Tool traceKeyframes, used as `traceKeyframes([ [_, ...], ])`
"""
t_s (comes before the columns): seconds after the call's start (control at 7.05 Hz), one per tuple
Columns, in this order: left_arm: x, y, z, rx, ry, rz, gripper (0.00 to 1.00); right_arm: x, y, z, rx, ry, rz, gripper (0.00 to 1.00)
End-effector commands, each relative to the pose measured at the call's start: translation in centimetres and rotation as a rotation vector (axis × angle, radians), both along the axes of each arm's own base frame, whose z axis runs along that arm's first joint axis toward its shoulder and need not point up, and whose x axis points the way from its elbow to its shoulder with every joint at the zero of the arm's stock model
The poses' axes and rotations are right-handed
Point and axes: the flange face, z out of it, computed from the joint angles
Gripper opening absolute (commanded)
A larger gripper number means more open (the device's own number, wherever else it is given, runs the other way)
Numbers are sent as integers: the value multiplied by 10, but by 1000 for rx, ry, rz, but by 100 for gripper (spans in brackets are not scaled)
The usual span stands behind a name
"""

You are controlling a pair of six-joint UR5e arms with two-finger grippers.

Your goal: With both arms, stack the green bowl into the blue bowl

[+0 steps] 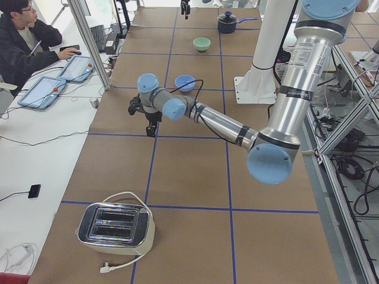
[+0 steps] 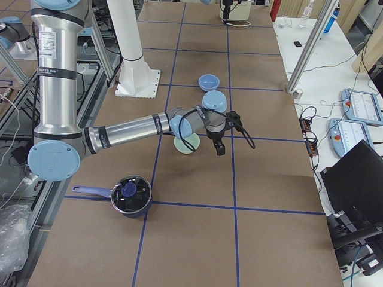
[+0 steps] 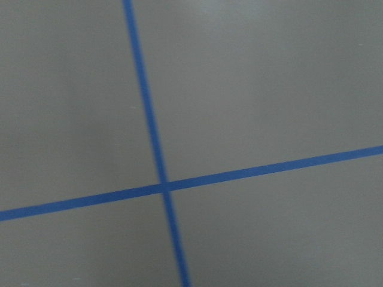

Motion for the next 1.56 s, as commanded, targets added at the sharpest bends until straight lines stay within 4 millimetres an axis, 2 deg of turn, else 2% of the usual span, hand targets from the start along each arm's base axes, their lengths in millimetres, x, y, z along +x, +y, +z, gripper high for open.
traceKeyframes([
  [0.0,-143,25,110,-13,-79,48,98,-44,52,23,-13,-6,32,100],
  [0.14,-203,47,165,-45,-84,20,98,-73,66,25,-30,26,35,100],
  [0.28,-226,56,186,-13,-82,47,98,-98,79,33,-22,77,24,100],
  [0.43,-232,64,193,-20,-83,40,98,-102,87,41,-29,95,13,98],
  [0.71,-232,67,195,-23,-81,40,98,-118,95,48,-35,104,-26,74],
  [0.85,-232,71,200,-31,-80,40,98,-123,96,55,-43,113,-40,54],
  [0.99,-232,74,201,-31,-80,38,98,-130,93,55,-37,111,-48,52],
  [1.13,-232,74,200,-29,-80,38,98,-132,93,56,-39,112,-52,39],
  [1.28,-232,77,204,-35,-80,39,98,-132,93,54,-37,102,-58,0],
  [1.42,-232,78,206,-38,-80,39,98,-132,94,49,-44,90,-58,0],
])
